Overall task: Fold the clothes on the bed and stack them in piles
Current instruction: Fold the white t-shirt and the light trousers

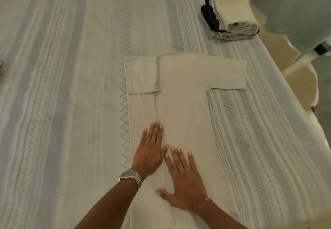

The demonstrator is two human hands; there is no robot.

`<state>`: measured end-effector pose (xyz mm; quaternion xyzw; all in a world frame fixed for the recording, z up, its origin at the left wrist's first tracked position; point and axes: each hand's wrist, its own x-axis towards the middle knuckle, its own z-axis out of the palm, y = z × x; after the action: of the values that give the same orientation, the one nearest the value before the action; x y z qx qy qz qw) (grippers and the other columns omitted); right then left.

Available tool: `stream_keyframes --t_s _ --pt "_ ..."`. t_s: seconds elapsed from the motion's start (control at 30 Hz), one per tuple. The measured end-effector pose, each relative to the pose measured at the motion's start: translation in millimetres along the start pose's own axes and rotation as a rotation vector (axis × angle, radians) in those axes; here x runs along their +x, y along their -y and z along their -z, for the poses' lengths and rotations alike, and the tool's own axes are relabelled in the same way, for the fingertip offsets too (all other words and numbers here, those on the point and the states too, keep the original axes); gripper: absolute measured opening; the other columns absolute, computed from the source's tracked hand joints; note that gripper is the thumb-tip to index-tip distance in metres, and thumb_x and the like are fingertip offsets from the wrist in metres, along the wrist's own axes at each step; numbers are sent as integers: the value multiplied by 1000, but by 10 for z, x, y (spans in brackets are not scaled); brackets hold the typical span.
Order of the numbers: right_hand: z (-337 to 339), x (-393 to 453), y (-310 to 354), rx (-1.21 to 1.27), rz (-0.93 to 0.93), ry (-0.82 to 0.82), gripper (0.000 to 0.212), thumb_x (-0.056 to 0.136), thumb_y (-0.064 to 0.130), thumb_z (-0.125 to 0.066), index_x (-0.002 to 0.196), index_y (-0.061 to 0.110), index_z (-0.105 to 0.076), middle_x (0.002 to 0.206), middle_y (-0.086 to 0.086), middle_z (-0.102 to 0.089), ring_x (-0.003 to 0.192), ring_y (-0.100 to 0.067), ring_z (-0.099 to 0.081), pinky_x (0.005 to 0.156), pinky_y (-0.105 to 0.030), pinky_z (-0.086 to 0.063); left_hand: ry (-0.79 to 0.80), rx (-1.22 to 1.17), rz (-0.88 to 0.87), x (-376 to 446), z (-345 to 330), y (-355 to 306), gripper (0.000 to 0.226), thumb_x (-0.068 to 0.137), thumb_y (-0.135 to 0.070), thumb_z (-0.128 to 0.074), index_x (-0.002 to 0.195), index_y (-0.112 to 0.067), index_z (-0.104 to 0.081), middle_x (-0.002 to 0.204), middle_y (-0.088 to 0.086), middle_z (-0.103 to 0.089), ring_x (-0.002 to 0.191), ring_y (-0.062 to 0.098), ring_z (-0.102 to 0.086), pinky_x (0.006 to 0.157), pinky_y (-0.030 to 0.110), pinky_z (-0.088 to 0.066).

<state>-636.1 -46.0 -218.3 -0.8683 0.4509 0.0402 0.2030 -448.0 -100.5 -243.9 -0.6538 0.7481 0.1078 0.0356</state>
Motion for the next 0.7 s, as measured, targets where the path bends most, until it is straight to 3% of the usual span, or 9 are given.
stream_keyframes --t_s 0.2,0.27,0.33,0.43,0.5,0.6,0.7 --pt "-108 -620 58 33 50 33 121 80 94 -31 163 8 -10 171 -9 1 157 -26 8 124 -57 0 49 15 35 -686 -108 -396 70 108 -47 -15 160 -1 -6 169 17 2 157 30 3 124 48 -6" --pt "-110 -774 15 98 85 -22 108 87 88 -32 160 9 -25 170 -8 -13 158 -24 -6 125 -52 -1 65 6 92 -846 -139 -554 68 106 -40 -20 159 2 -13 168 21 -4 156 33 -5 124 50 -11" --pt "-60 -868 -109 214 54 -188 77 98 71 -40 149 13 -47 162 -3 -37 152 -20 -29 126 -45 -13 49 -14 137 -867 -93 -704 67 101 -33 -28 156 4 -24 165 24 -16 154 36 -17 125 52 -19" --pt "103 -902 -414 289 -211 -501 46 102 47 -48 131 13 -59 139 -3 -57 129 -19 -52 112 -36 -39 49 -100 145 -682 105 -894 66 98 -25 -37 158 0 -21 166 21 -18 154 35 -19 125 46 -12" --pt "208 -916 -617 281 -382 -560 38 99 39 -55 125 11 -58 127 -6 -59 114 -23 -56 99 -37 -50 53 -152 91 -500 216 -1032 69 99 -21 -42 160 -5 -13 167 17 -15 154 32 -15 126 43 -11" --pt "310 -984 -788 402 -524 -487 27 94 27 -69 115 14 -57 103 -2 -61 89 -21 -60 75 -38 -55 12 -120 -93 -225 377 -1270 69 98 -8 -42 161 -11 -15 166 14 -20 151 32 -24 122 42 -22" --pt "373 -1082 -814 507 -694 -331 16 91 35 -73 94 26 -60 81 11 -62 73 -9 -59 65 -30 -51 3 -34 -293 87 458 -1461 68 98 1 -45 160 -14 -22 166 16 -21 145 35 -33 111 47 -35"
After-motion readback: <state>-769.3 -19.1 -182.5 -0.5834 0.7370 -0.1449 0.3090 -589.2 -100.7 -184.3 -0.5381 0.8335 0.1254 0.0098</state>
